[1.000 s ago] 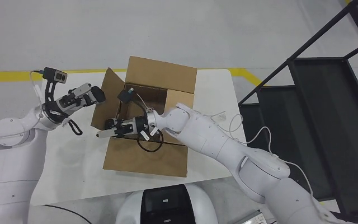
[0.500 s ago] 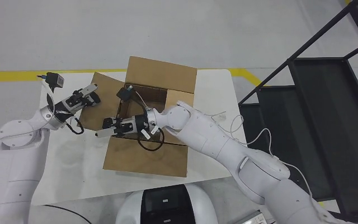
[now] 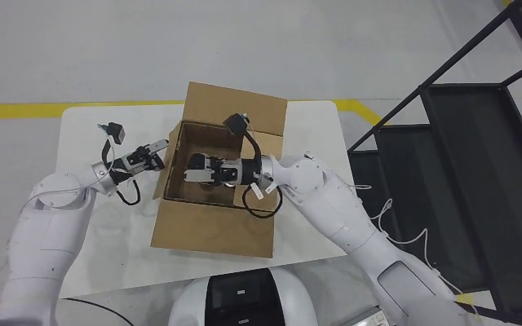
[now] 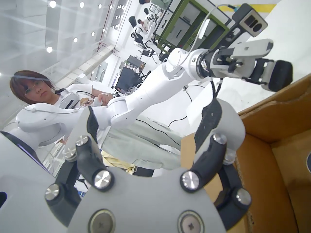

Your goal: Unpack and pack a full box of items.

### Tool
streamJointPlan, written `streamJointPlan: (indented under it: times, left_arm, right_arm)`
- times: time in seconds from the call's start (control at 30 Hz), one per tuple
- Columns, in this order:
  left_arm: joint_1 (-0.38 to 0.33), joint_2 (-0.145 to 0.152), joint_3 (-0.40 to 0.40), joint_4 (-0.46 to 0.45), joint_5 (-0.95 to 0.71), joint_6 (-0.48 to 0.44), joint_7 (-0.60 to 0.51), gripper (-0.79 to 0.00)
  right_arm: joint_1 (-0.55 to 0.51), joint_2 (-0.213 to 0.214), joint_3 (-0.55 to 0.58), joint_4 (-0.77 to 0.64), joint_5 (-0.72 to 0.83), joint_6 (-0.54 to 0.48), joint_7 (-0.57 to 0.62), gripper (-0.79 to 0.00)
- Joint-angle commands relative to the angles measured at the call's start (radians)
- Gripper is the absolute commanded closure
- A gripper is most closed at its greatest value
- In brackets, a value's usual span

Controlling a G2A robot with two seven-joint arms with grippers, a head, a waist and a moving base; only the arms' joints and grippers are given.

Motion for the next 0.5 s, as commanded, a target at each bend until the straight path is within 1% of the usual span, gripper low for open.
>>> streamJointPlan:
  times: [0.0,0.13,0.27,0.37,0.47]
  left_arm:
    - [0.004,0.003,0.001,-0.002,-0.005,0.002,-0.047,-0.785]
    - [0.019,0.013,-0.011,-0.023,-0.008,0.016,-0.138,-0.785]
    - [0.043,0.025,-0.035,-0.056,-0.032,0.041,-0.202,-0.785]
    - [0.060,0.032,-0.058,-0.074,-0.034,0.037,-0.197,-0.785]
    - [0.072,0.036,-0.073,-0.085,-0.100,0.077,-0.241,-0.785]
  right_arm:
    - [-0.041,0.012,0.034,-0.061,-0.015,0.026,0.008,-0.785]
    - [-0.089,0.026,0.067,-0.133,-0.022,0.055,0.024,-0.785]
    - [-0.103,0.032,0.072,-0.156,-0.024,0.072,0.037,-0.785]
    - [-0.100,0.032,0.067,-0.159,-0.021,0.076,0.042,-0.785]
    - [-0.092,0.032,0.059,-0.155,-0.015,0.078,0.046,-0.785]
